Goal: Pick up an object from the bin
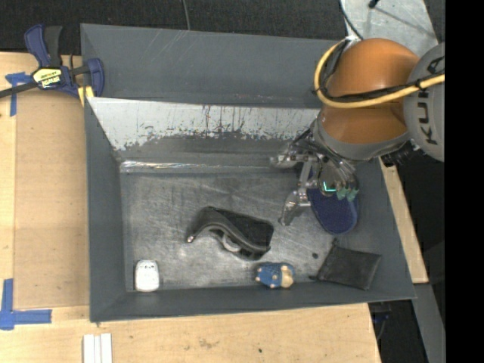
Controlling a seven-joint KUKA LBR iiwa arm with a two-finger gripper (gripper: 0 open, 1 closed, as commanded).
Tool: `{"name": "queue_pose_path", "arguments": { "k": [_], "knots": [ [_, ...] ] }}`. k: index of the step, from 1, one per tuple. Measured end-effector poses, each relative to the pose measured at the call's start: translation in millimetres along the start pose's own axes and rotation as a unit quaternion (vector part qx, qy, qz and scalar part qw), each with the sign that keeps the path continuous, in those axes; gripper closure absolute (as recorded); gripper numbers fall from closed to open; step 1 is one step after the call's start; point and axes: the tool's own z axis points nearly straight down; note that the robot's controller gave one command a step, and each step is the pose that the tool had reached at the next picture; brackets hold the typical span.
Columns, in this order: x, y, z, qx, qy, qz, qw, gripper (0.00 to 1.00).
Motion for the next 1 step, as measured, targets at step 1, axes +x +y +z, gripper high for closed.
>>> {"name": "queue_pose_path", "arguments": {
  "k": [1],
  "knots": [
    [16.0, 35.5, 88.2, 0.002, -0.0075, -0.091, 0.9958, 0.00]
  ]
}}
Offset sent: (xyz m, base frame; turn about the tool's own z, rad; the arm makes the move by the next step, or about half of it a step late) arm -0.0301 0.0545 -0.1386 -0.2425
